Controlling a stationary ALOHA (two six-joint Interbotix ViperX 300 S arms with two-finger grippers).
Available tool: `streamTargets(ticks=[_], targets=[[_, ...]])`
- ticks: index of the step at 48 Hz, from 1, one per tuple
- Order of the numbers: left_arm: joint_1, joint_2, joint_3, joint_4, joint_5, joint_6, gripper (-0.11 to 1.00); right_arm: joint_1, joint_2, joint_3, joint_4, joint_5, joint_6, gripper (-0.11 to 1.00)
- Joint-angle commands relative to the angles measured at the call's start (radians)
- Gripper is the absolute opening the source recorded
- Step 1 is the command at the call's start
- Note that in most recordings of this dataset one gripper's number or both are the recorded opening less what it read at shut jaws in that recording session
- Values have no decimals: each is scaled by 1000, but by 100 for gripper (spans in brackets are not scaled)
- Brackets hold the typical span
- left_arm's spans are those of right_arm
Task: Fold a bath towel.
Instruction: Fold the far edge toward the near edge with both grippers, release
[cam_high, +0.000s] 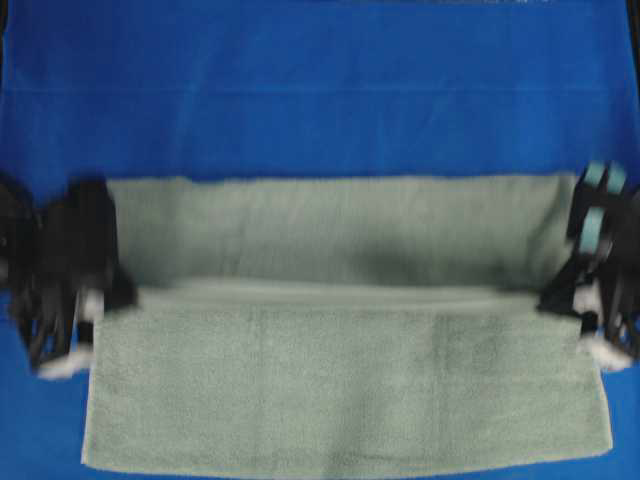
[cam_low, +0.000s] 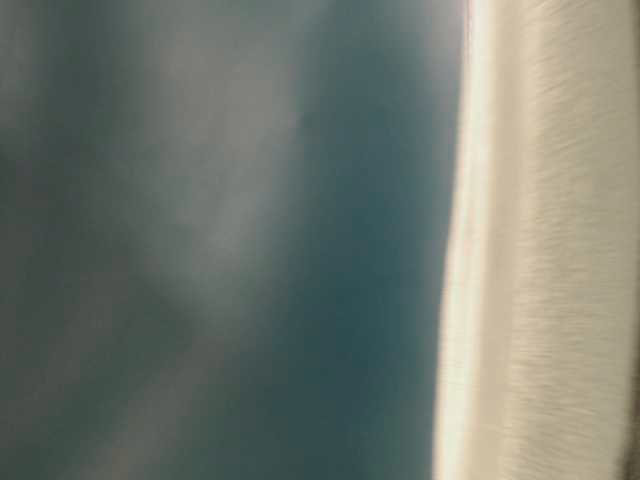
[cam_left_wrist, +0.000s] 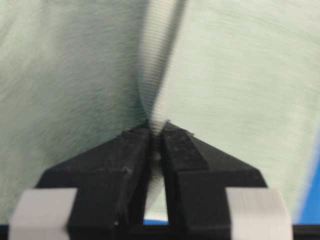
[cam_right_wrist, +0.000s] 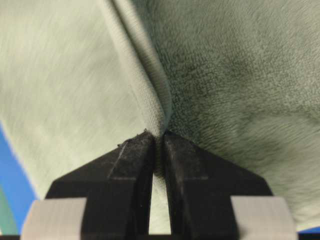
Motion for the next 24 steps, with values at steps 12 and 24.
streamTargets(ticks=[12,24], targets=[[-268,221,-124,3,-130,-103,4,288,239,-118,0,-175,172,8],[-357,373,-221,3,-141,-110,4,394,396,-242,0,-166,252,8]])
